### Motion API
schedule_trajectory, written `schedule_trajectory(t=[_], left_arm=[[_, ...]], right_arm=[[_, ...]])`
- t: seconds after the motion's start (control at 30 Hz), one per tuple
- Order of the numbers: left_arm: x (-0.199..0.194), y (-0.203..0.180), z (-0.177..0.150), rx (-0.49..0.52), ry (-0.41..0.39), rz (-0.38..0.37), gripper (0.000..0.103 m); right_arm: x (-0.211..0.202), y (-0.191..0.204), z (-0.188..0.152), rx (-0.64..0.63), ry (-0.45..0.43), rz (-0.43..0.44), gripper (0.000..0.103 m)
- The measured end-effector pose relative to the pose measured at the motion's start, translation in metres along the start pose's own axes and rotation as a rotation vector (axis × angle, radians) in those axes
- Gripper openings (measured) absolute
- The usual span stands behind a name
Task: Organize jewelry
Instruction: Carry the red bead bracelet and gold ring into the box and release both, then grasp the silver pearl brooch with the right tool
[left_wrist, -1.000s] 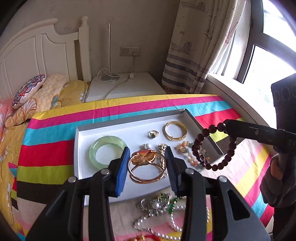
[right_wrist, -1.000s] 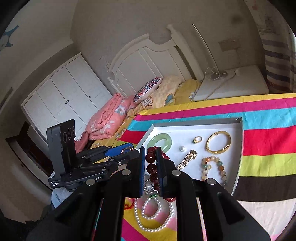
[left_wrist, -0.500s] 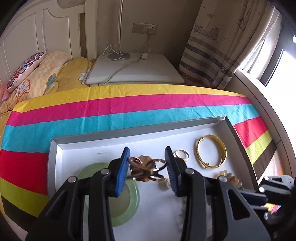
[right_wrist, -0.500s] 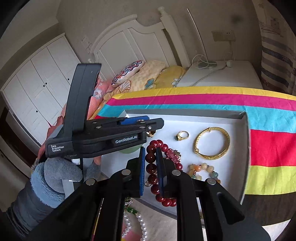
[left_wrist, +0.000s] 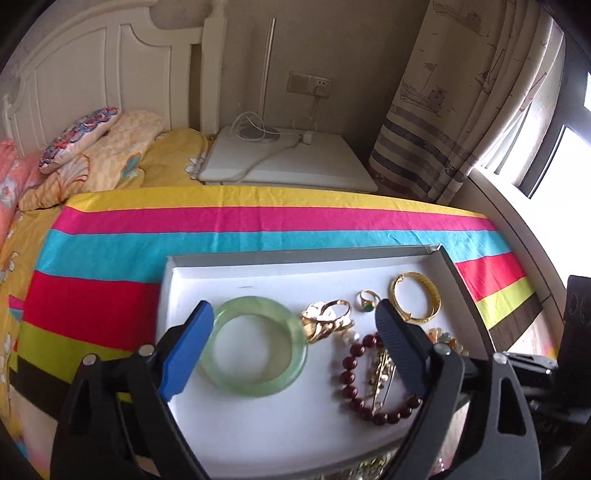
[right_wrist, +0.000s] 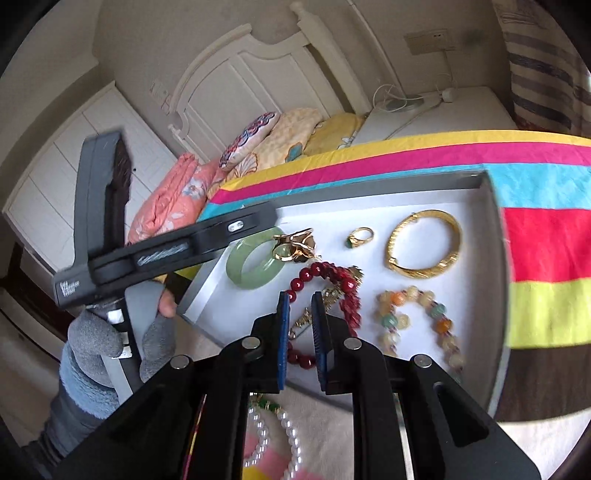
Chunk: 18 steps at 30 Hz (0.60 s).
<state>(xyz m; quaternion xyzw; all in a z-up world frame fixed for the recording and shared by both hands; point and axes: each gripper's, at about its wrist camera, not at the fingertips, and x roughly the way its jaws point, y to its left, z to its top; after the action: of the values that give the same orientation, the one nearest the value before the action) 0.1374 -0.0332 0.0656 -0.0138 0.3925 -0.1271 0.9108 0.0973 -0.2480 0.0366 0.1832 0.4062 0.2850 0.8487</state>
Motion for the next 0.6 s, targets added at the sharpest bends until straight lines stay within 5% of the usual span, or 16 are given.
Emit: schedule_trajectory(t=[0.13,0.2,0.23,0.27,0.4,0.53,0.6], left_arm=[[-0.057,0.009,-0.043,0.001,-0.089,0.058,0.101],[-0.079,0.015,-0.071,-0.029,-0.09,0.05,0.101],[-0.086,0.019,-0.085,-0.055,-0.079,0.039,0.101],[-0.091,0.023,-0.099,-0.086,-0.062,0.025,0.101],[-0.093,0.039,-0.153,-0.248,0.02,-0.068,0.101],[-0.102,0.033,-0.17,-0.221,-0.033,-0.069,0.101],[-0.095,0.027,-0.168,-0.194,0.004,-0.062,0.101]], right_arm=[[-0.039,-0.012,-0.023,0.056,-0.048,-0.001,0.019],[-0.058,-0.017,-0.038,0.076,-0.077,-0.005,0.048],[-0.065,-0.02,-0.045,0.088,-0.092,-0.011,0.086],[-0.071,-0.023,-0.051,0.1,-0.106,-0.02,0.099],[-0.089,-0.011,-0.075,0.053,-0.12,-0.019,0.099],[-0.078,0.003,-0.08,-0.013,-0.085,-0.086,0.099],[-0.074,0.014,-0.081,-0.063,-0.085,-0.128,0.099]])
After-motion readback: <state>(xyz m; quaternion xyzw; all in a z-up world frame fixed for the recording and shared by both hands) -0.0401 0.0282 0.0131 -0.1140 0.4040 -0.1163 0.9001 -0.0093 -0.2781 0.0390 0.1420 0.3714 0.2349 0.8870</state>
